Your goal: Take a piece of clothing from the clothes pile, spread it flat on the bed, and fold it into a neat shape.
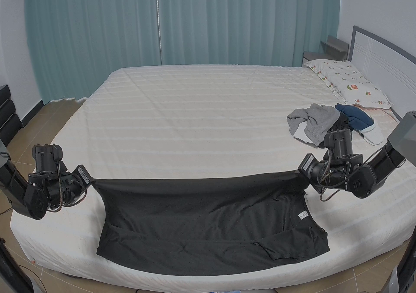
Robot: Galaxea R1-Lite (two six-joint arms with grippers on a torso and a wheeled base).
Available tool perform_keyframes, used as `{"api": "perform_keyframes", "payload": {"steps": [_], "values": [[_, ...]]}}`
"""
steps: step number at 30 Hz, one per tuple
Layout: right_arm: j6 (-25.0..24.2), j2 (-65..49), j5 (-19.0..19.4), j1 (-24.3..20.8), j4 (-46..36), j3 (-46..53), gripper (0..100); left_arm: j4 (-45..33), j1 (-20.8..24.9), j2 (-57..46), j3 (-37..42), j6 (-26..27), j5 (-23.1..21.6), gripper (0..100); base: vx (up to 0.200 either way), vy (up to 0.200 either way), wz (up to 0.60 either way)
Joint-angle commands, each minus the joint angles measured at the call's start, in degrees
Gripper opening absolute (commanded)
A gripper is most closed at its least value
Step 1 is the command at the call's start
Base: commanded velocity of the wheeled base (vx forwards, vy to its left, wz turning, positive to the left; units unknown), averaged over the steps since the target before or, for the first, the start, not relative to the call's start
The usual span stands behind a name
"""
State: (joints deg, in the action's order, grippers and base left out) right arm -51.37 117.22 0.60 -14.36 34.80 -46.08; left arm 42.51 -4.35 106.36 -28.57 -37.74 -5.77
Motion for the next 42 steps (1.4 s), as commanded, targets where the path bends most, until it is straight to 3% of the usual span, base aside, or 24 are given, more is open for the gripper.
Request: {"api": "perform_keyframes", "payload": {"steps": [1, 8, 27, 28, 30, 31, 42], "values": [[1.4, -1.4, 2.5, -0.1, -0.1, 7.1, 0, -1.2, 0.2, 0.5, 4.5, 3.6, 0.0, 0, 0.000, 0.000, 0.00], [2.1, 1.1, 4.7, 0.0, 0.6, 13.2, 0, -1.1, 0.4, 4.8, 7.8, 4.0, -0.1, 0, 0.000, 0.000, 0.00], [2.3, 4.9, 4.7, -0.1, 5.5, 15.9, 0, -1.1, 0.5, 6.8, 9.5, 4.2, -0.3, 0, 0.000, 0.000, 0.00], [2.2, 4.7, 4.7, -0.1, 5.5, 15.8, 100, -1.0, 0.5, 6.5, 9.9, 4.3, -0.3, 0, 0.000, 0.000, 0.00], [2.2, 4.5, 4.7, -0.1, 5.5, 15.8, 100, -1.0, 0.5, 6.4, 9.9, 4.3, -0.3, 0, 0.000, 0.000, 0.00], [2.0, 3.7, 4.8, 0.1, 5.6, 15.7, 100, -0.9, 0.6, 5.9, 10.5, 4.3, -0.3, 100, 0.000, 0.000, 0.00], [0.5, -3.8, 6.3, 3.4, 5.6, 15.5, 100, -0.9, 0.2, 0.6, 9.4, 3.7, -0.4, 100, 0.000, 0.000, 0.00]]}}
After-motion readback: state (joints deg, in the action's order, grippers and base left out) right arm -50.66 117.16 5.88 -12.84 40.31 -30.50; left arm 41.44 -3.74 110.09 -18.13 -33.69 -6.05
